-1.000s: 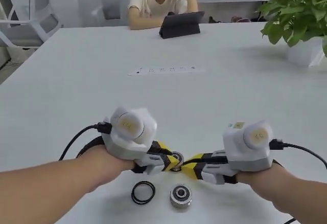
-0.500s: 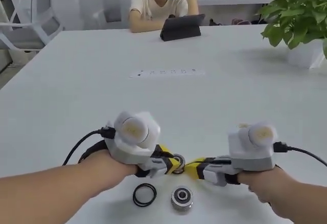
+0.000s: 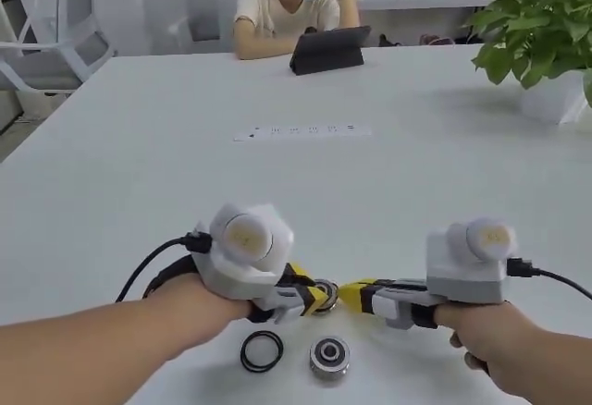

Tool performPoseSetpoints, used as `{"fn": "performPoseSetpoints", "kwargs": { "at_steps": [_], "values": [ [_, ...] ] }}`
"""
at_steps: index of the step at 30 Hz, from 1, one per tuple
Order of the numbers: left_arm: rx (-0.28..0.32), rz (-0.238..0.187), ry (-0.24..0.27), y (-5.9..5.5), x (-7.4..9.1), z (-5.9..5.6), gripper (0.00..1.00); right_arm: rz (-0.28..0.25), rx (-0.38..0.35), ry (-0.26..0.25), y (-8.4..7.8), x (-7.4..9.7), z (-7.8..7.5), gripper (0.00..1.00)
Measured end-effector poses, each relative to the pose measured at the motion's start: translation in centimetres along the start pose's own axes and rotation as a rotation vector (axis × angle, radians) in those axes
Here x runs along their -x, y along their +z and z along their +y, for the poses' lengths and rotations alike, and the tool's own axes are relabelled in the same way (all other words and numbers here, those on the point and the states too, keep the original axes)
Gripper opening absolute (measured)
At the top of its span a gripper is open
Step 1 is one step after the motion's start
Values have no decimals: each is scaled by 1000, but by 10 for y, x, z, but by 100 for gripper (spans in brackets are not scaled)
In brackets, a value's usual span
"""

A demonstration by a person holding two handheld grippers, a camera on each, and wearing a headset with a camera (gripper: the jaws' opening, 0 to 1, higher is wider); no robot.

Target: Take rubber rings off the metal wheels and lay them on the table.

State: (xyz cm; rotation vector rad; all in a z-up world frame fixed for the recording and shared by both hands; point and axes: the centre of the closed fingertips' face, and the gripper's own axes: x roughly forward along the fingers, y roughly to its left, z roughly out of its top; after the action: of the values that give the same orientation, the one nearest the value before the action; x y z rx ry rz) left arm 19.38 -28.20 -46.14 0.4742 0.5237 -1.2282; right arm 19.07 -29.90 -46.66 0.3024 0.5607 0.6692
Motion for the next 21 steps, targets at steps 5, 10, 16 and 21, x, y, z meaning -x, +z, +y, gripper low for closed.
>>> {"fn": "performPoseSetpoints", "kwargs": {
  "at_steps": [5, 10, 16, 21],
  "values": [
    [5, 0, 11, 1, -1, 0, 7, -8, 20, 5, 1, 1, 4, 0],
    [6, 3, 17, 0, -1, 0, 6, -7, 10, 3, 3, 0, 5, 0],
    [-1, 5, 20, 0, -1, 0, 6, -3, 21, 18, 4, -2, 10, 0],
    [-19, 5, 28, 1, -1, 0, 6, -7, 20, 26, 4, -2, 11, 0]
  ]
}}
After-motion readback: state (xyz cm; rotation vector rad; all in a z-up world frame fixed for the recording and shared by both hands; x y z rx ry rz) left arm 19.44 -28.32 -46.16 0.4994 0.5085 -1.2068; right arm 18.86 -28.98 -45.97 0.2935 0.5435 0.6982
